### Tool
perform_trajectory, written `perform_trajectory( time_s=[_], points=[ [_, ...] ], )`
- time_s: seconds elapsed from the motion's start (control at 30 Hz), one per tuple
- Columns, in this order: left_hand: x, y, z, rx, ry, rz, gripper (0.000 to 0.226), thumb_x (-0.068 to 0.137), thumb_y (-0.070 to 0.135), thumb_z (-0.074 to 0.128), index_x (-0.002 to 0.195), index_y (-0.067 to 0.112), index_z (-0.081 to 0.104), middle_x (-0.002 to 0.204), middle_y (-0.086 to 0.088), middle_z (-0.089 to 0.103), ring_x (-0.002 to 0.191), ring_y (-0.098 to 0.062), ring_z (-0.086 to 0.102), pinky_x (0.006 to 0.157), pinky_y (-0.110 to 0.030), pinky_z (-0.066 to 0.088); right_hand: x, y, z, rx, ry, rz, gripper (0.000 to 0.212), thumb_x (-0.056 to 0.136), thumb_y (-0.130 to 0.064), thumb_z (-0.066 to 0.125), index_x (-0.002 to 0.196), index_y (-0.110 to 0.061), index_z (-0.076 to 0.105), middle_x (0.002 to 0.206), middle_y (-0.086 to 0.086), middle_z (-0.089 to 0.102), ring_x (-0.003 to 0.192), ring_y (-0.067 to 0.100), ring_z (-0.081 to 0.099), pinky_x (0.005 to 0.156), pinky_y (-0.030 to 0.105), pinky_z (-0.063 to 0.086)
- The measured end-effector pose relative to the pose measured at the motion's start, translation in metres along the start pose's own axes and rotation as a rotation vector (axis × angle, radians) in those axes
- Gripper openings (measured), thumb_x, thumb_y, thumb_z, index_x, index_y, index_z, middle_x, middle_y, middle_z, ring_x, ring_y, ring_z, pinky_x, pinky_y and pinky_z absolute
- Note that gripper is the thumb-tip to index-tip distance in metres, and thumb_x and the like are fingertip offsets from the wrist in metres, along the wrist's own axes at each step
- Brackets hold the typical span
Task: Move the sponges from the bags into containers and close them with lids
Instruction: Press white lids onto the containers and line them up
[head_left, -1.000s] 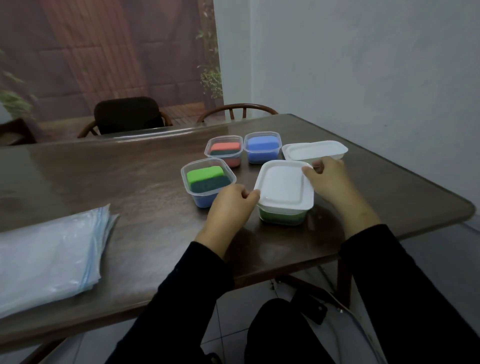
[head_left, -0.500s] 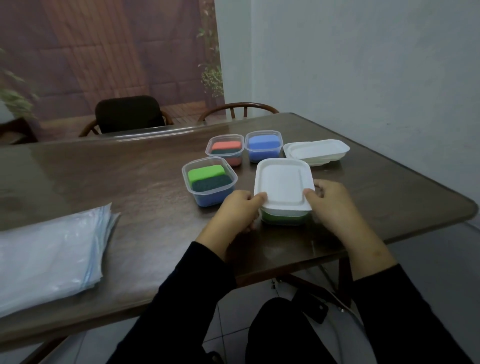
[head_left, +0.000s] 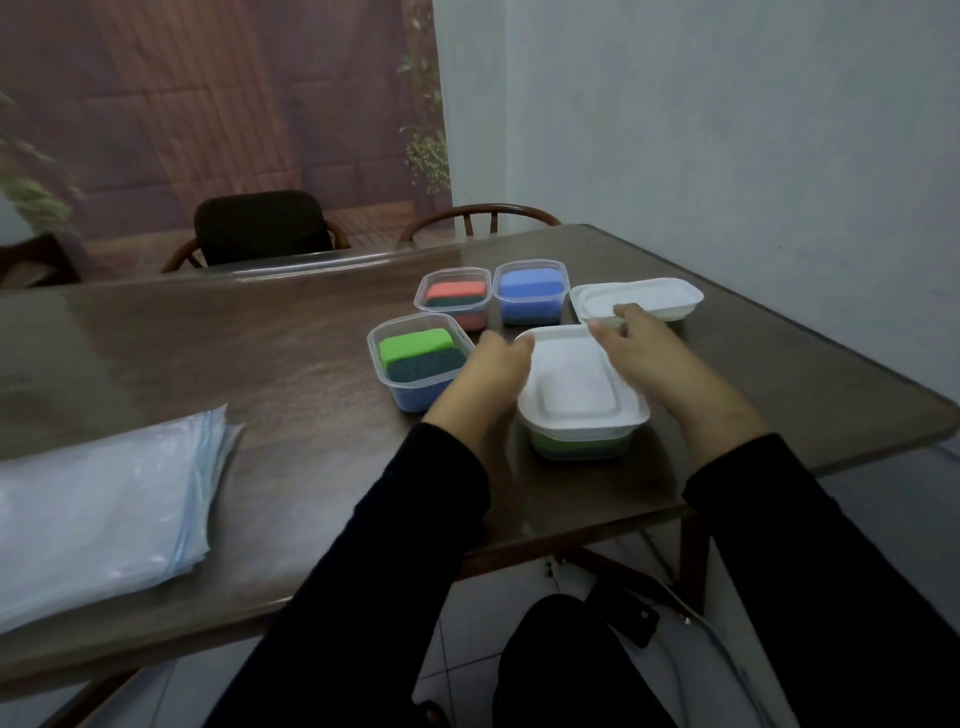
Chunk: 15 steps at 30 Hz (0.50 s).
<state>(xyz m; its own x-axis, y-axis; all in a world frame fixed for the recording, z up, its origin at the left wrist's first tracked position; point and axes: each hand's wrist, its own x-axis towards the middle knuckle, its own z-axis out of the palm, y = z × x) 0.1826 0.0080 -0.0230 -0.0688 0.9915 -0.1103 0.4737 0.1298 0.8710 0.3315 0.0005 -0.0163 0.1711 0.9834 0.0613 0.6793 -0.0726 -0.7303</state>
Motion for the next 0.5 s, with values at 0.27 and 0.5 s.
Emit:
perform_trajectory(
  time_s=[0.27, 0.5],
  points=[
    [0.004, -0.013, 0.021, -0.18, 0.065, 0.015, 0.038, 0.099, 0.021, 0.034, 0.127, 0.002, 0.051, 0.132, -0.016, 0.054, 0.12, -0.031, 0.05, 0.104, -0.039, 0.04, 0.01, 0.017, 0.02, 0.261, 0.04, -0.014, 0.04, 0.099, -0.015, 0.034, 0.137, -0.014, 0.047, 0.14, 0.007, 0.048, 0.126, 0.021, 0.046, 0.102, 0.03, 0.035],
    [0.011, -0.006, 0.018, -0.266, 0.019, -0.084, 0.05, 0.1, 0.034, 0.034, 0.133, -0.001, 0.046, 0.135, -0.017, 0.052, 0.122, -0.032, 0.05, 0.105, -0.037, 0.04, 0.025, 0.007, 0.017, 0.11, 0.121, 0.034, 0.036, 0.1, -0.022, 0.033, 0.114, 0.001, 0.057, 0.122, 0.019, 0.057, 0.11, 0.032, 0.052, 0.081, 0.029, 0.035]
  ],
)
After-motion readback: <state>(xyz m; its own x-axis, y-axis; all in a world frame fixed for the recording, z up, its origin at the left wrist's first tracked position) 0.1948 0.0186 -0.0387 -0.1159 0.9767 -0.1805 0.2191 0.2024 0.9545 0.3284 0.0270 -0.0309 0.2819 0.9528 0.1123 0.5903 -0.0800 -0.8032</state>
